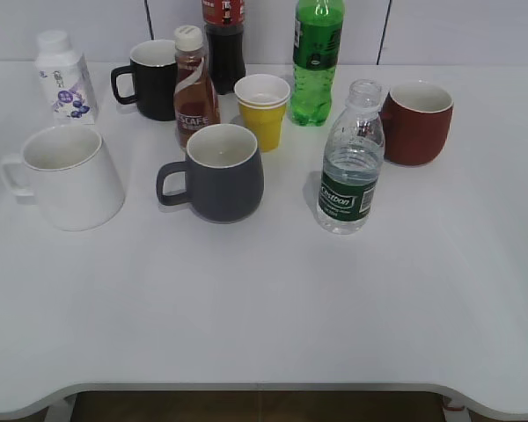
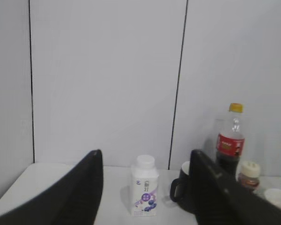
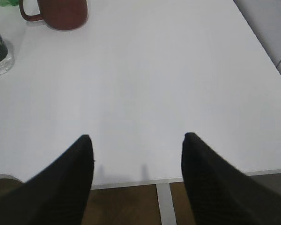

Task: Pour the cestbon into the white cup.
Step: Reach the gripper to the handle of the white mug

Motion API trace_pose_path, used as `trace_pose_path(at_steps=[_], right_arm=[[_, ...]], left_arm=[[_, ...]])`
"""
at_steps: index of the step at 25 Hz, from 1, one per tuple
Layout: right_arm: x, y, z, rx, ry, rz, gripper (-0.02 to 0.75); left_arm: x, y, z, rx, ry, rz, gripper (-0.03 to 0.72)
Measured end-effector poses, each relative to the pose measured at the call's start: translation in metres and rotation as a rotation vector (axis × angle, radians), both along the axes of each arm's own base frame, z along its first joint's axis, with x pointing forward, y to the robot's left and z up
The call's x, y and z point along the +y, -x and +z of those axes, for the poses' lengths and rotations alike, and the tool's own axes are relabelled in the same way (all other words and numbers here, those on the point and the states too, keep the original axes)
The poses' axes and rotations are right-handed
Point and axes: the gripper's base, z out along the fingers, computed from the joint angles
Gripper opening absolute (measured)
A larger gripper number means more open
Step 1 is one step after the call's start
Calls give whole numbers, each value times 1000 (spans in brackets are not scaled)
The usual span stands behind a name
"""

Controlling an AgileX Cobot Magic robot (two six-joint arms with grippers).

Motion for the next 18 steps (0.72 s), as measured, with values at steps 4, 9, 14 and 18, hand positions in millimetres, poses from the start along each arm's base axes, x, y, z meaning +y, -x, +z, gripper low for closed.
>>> trace_pose_path(at_steps=[4,9,14,18], right_arm=[[0,0,0,0,0,0,449],[0,0,0,0,0,0,449],[0,0,0,0,0,0,449],[0,0,0,0,0,0,449]], left_arm=[[-1,-47,-23,68,-23,14,440],[-5,-98,-74,192,-95,1,440],[-9,-132,-117,337,-139,-35,440],[-11,-148,-153,475,-154,-58,440]])
